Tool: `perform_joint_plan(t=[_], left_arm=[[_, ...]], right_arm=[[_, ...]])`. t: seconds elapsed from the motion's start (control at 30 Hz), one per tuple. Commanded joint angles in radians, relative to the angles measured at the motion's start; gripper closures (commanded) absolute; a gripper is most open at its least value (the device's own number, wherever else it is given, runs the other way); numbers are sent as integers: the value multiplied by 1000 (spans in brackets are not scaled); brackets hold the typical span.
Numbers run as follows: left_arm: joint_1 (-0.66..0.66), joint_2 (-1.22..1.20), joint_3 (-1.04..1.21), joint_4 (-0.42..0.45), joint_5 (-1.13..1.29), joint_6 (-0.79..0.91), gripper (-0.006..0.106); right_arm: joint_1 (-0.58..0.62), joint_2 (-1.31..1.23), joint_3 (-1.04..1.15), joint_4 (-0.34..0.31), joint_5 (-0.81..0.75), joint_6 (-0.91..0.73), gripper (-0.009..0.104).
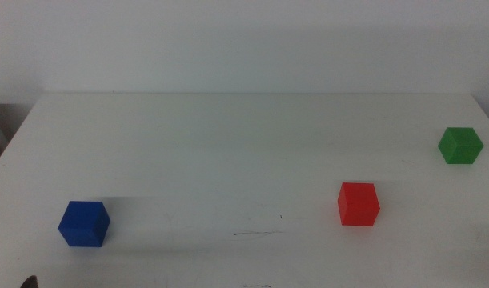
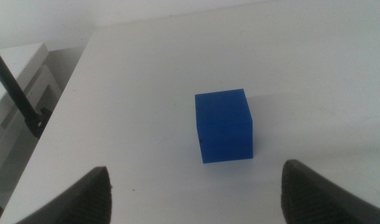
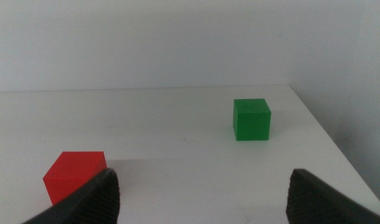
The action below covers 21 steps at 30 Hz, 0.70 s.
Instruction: Stack red cubes first, then green, then blue cubes in a specific spot.
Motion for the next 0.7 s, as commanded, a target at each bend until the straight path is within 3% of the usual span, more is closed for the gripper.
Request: perform_joint_plan(t=[0.0, 0.47, 0.67], left_arm=[[-3, -26, 0, -10, -73, -7, 7], [-3, -26, 0, -10, -73, -7, 7], [-3, -26, 0, -10, -73, -7, 7]], right_arm=[[-9, -2, -37, -8, -57, -5, 1], [-6, 409, -585, -1, 403, -5, 1], [-6, 682, -794, 1, 487, -1, 1]])
